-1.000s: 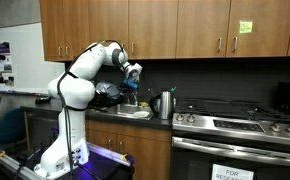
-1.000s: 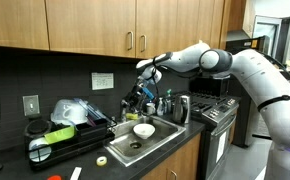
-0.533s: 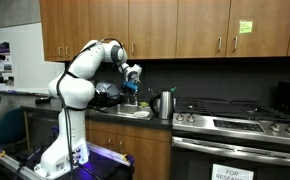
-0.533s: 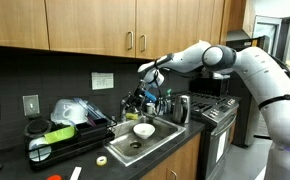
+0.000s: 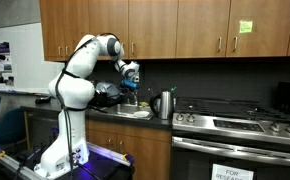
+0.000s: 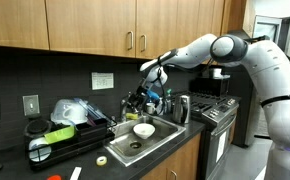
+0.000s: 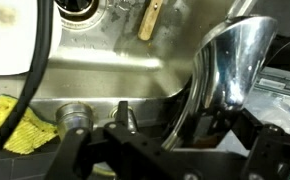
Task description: Move the faucet to the left
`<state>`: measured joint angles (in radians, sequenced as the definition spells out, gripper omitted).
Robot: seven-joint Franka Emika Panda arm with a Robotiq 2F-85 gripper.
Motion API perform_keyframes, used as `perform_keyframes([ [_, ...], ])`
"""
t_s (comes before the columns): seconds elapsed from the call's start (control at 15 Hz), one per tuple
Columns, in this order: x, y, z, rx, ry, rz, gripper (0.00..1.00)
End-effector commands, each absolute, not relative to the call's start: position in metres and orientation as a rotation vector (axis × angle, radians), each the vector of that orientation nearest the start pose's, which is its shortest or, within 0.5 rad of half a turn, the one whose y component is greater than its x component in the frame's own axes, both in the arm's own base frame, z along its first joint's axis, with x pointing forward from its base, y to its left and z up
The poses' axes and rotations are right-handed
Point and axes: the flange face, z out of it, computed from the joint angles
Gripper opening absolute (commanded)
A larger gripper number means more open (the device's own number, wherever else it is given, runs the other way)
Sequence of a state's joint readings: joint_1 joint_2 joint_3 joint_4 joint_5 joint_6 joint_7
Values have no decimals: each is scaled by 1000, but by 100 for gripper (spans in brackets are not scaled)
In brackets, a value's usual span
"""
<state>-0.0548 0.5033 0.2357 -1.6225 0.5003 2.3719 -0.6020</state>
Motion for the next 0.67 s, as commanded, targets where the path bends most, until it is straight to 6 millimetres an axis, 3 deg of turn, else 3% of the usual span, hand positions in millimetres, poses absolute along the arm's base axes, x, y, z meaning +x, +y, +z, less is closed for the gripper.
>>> perform_keyframes([
  [0.0,673,109,385,-2614,-560,-510,100],
  [0.6,646,118,413,-2648,-581,-613,100],
])
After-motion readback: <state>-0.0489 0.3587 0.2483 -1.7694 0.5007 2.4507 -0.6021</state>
